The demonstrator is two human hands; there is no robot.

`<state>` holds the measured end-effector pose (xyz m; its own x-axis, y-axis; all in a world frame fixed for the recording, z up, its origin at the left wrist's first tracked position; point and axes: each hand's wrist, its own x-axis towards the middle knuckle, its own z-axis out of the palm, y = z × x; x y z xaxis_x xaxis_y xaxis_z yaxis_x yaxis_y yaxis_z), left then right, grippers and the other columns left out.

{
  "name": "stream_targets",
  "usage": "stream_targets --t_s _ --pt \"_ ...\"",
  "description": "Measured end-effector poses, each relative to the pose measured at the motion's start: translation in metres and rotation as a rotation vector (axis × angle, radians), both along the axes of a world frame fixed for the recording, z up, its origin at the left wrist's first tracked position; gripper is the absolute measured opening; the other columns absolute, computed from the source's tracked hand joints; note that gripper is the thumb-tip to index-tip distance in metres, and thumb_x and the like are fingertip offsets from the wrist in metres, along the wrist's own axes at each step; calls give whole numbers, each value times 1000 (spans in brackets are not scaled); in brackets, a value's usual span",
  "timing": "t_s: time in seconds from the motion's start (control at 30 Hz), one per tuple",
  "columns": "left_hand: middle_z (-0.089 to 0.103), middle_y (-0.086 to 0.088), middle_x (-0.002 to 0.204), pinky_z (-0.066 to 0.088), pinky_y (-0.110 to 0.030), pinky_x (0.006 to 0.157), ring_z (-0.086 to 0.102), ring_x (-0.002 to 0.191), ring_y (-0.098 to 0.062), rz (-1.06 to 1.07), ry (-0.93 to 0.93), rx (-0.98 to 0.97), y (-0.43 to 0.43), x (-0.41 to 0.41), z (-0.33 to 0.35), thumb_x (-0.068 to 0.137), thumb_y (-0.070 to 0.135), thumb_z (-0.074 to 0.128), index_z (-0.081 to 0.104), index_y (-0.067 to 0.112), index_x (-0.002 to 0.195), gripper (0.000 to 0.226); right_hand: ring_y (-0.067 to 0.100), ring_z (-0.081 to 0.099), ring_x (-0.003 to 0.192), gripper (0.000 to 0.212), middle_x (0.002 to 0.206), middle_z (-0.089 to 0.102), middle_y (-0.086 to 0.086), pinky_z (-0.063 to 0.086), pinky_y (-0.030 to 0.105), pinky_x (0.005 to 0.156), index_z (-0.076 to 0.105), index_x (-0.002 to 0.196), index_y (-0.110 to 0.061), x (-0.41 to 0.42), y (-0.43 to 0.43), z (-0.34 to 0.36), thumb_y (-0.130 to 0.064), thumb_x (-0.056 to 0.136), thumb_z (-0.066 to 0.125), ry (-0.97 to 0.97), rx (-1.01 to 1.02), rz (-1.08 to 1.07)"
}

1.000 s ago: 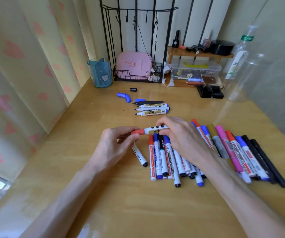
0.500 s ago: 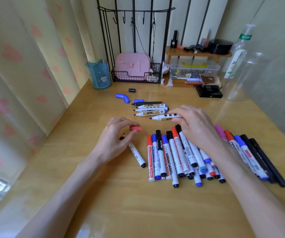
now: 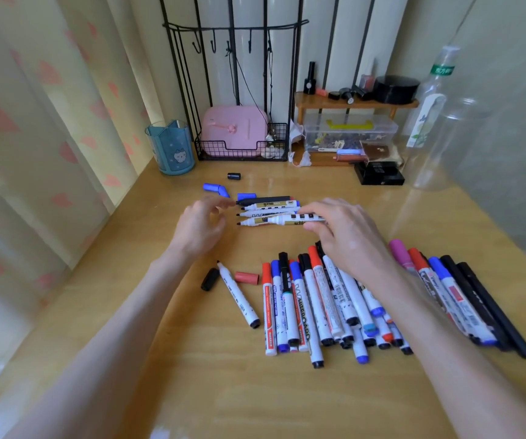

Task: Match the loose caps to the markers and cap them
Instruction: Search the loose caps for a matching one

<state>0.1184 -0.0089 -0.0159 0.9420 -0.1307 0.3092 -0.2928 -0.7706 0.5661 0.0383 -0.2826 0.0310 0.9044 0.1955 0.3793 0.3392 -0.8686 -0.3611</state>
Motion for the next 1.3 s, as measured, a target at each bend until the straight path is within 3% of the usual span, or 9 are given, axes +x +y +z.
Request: stream_targets --t_s 0.2,0.33,0.47,0.63,0.73,0.8,1.03,1.2,1.3 --pt "49 -9 143 48 -47 105 55 126 -34 82 112 202 -3 60 -11 102 16 55 57 27 146 46 20 65 110 27 118 72 -4 44 42 99 71 126 -25 8 -7 -3 -22 99 69 -15 45 -16" --pt "56 -10 126 55 -46 93 61 110 -32 122 52 229 1 72 -11 102 36 62 65 26 128 28 20 66 111 28 119 72 -4 42 43 100 71 127 -25 9 -12 -4 -22 99 68 -7 60 -36" --pt "65 -11 118 55 -44 83 64 103 -33 147 4 256 10 68 -10 99 25 68 63 22 115 16 20 65 113 28 121 72 -3 41 43 102 71 126 -24 9 -11 -5 -23 98 69 2 51 -38" --pt "73 -1 114 54 -40 93 67 106 -21 148 25 -62 26 33 3 100 23 70 67 17 124 25 19 66 110 27 120 71 -3 48 46 102 71 125 -24 6 -7 -4 -22 98 68 9 60 -13" --pt "75 9 99 56 -27 83 71 92 -7 -44 -24 -192 25 -10 15 101 24 69 74 17 112 14 20 65 106 26 114 71 -2 51 43 97 72 124 -21 3 2 -4 -20 98 68 -1 80 32" --pt "76 3 95 55 -23 76 73 82 -9 -155 11 -292 21 -38 21 101 20 67 70 13 110 12 20 64 104 25 110 69 -3 51 43 94 72 123 -20 0 11 -5 -18 99 68 -16 86 78" --pt "76 4 98 57 -29 81 73 82 -17 -184 34 -446 22 -88 13 95 17 75 70 15 106 12 18 59 111 24 113 69 -3 49 41 95 73 122 -18 -10 34 -6 -13 99 66 -65 91 155" --pt "76 13 105 56 -51 79 72 90 -17 -184 12 -385 27 -90 14 91 25 79 74 20 107 17 18 59 106 24 110 69 -3 50 44 93 73 120 -17 -11 41 -12 -10 97 68 -110 70 165" --pt "76 14 107 51 -50 73 70 92 -19 -190 -10 -346 27 -90 12 91 30 78 76 23 108 18 16 58 104 26 109 68 -5 50 42 94 72 122 -19 -14 46 -15 -12 97 69 -131 56 183"
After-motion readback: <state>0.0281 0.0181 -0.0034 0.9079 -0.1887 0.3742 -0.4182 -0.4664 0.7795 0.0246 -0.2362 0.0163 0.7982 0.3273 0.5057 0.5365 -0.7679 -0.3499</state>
